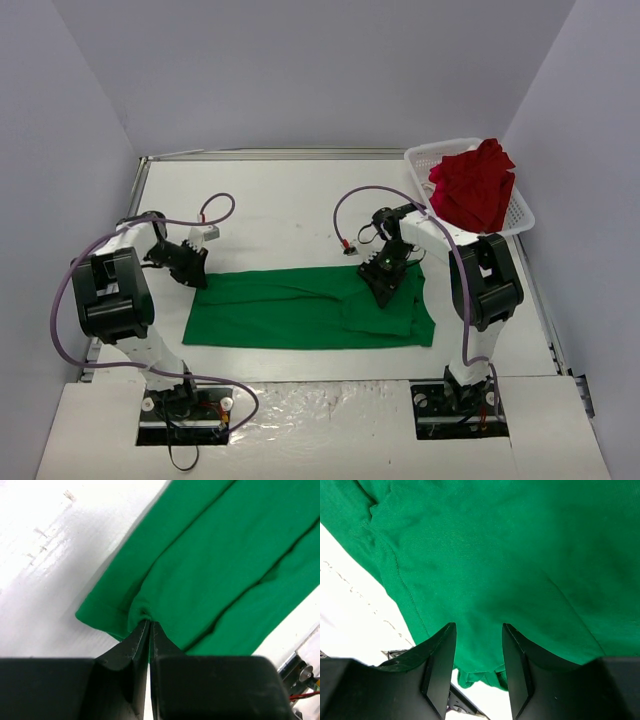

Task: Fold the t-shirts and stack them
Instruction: Fold the other side of the tshirt into a rectangle

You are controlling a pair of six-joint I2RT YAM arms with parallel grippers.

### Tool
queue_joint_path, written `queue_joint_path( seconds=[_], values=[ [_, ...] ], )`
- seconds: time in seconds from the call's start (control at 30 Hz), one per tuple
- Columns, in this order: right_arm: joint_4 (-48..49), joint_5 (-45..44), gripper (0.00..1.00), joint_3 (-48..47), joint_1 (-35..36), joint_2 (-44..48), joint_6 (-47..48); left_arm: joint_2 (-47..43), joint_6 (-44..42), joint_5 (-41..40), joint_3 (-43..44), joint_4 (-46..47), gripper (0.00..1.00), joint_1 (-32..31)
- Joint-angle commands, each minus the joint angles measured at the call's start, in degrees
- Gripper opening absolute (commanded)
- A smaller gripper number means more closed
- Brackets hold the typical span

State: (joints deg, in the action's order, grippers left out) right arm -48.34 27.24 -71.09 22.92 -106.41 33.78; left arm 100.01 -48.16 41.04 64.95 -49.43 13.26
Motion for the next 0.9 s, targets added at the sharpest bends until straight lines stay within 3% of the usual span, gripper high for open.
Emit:
queue_joint_path(
  seconds=[0.0,0.5,0.87],
  values=[
    [-2.0,-1.1,0.38,0.7,-0.1,0.2,-0.8,-4.0,-3.7,2.6,0.8,-5.0,0.02,0.7],
    [-1.8,-1.8,0.37,1.1,0.0,0.9,-2.0,-12.9,-16.3,0.8,-2.4,-16.2,0.02,0.9],
    [-1.3,-2.6,0.37,1.7,-0.1,-0.2,-2.6,-15.1,-26.1,-1.6,-7.3,-17.3,0.02,0.9]
  ],
)
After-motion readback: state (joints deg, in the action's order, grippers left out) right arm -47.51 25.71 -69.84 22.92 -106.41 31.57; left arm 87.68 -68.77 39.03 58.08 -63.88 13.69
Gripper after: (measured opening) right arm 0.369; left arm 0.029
